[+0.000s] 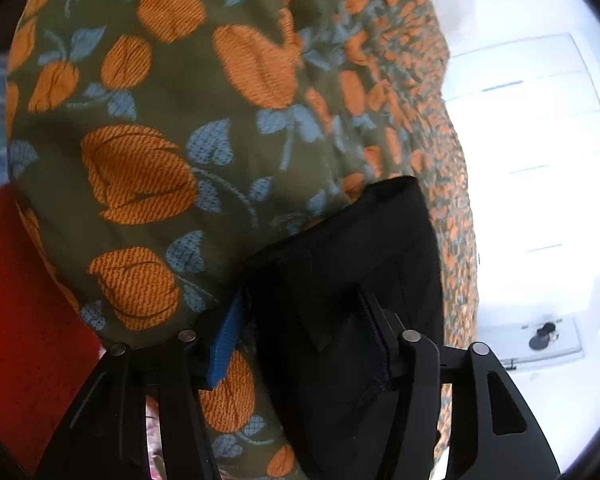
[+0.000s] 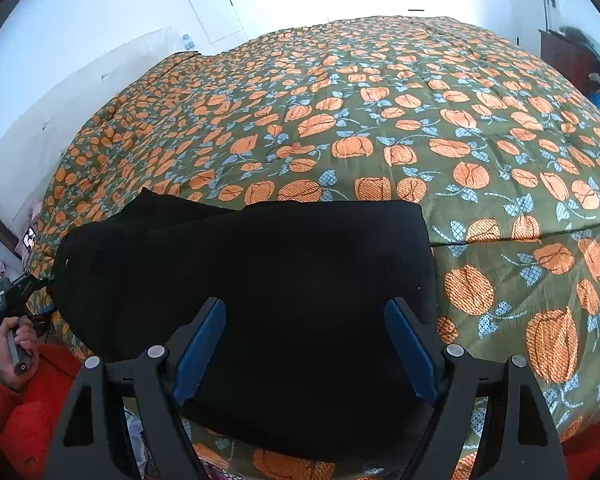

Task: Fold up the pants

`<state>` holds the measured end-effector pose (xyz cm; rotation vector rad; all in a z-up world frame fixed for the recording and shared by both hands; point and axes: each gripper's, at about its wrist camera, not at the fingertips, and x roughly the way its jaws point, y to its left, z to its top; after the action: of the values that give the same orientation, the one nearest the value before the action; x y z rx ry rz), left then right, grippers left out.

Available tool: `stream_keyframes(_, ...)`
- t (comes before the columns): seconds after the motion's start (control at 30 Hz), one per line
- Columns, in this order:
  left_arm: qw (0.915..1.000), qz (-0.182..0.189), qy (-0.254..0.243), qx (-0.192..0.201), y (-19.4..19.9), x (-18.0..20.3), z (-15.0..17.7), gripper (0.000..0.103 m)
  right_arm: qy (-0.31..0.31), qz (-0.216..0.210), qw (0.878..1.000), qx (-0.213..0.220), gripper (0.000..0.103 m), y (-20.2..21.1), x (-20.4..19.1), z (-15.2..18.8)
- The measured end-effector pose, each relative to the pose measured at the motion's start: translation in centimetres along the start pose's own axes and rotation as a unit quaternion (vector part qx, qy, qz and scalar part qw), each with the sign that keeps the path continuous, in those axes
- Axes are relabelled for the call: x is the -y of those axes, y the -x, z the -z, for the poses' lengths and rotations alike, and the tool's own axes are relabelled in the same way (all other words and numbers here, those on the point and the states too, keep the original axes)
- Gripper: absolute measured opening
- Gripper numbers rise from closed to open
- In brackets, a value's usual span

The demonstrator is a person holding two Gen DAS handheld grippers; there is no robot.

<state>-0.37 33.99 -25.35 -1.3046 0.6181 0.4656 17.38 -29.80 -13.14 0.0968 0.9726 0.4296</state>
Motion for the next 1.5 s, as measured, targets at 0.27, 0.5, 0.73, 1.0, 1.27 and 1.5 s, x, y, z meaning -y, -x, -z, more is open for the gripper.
stream_keyframes(0.27,0.9996,-0.002,-0.025,0.01,0.1,1.2,0.2,0.04,0.009,-0.002,1.0,-0.002,0.081,0.1,-0.3,0.2)
stream_keyframes(0.5,0.9941,-0.035,-0.098,0.033,2.6,4.9,1.5,0.023,-0.004,-0.005,1.0,0.008,0.081,0.5,0.1,-0.1)
stream_keyframes(0.73,0.9127,-0.097,-0.381,0.11,7.7,17.3,9.0,0.02,-0.019,-0.013,0.999,0.025,0.081,1.1,0.7,-0.4)
stream_keyframes(1.0,0.7576,-0.013,-0.652,0.033,6.0,27.4,27.5,0.02,-0.064,-0.017,0.996,0.053,0.081,2.4,3.0,-0.9)
stream_keyframes(1.27,0.6784,-0.052,-0.722,-0.124,-3.2,27.1,39.6,0.044,-0.104,0.004,0.991,0.085,0.081,4.6,6.3,-0.6)
stream_keyframes(1.5,0.7294,0.002,-0.682,-0.053,4.1,27.7,32.7,0.082,-0.122,0.007,0.986,0.113,0.082,6.3,8.4,-0.6)
